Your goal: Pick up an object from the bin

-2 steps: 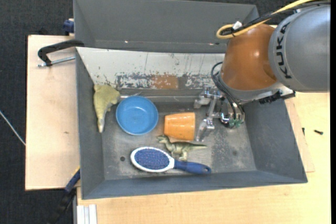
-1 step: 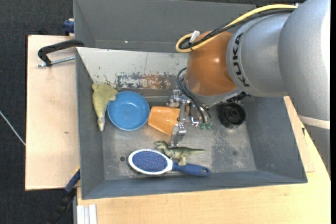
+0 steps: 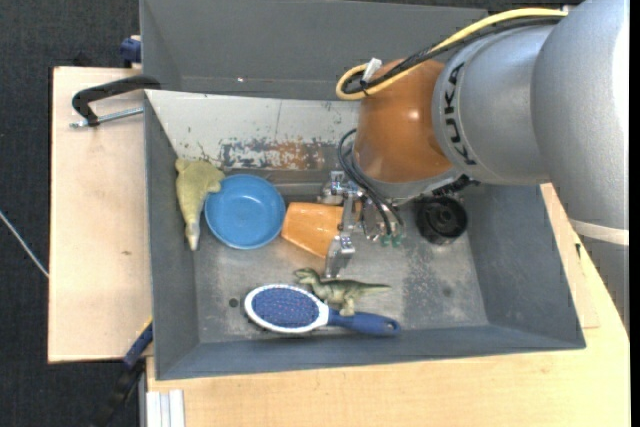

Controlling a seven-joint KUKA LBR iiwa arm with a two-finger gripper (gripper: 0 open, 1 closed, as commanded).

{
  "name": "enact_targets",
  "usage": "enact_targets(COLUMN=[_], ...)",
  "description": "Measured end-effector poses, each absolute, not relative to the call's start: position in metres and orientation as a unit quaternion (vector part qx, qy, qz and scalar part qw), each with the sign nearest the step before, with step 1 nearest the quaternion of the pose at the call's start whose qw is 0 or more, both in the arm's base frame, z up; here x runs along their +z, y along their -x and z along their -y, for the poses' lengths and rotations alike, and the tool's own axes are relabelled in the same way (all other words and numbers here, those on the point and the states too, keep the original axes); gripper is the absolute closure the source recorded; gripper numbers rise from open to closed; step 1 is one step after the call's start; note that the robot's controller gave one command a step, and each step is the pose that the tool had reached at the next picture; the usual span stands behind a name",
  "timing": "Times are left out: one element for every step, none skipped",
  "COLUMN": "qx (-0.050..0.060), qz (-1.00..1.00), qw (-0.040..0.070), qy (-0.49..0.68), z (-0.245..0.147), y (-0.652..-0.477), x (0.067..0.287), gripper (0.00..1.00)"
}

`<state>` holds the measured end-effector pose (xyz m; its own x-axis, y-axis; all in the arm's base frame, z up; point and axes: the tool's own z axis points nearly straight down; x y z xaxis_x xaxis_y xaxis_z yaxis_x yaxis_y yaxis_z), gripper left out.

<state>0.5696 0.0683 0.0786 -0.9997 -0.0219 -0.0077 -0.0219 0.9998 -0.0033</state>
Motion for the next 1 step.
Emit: enact_targets(qx=[0.001], qz=[-1.0], qw=[0.007], qy=[0.006], z=[-0.0822], y=[-0.5768], x=[0.1591], gripper=[1.0])
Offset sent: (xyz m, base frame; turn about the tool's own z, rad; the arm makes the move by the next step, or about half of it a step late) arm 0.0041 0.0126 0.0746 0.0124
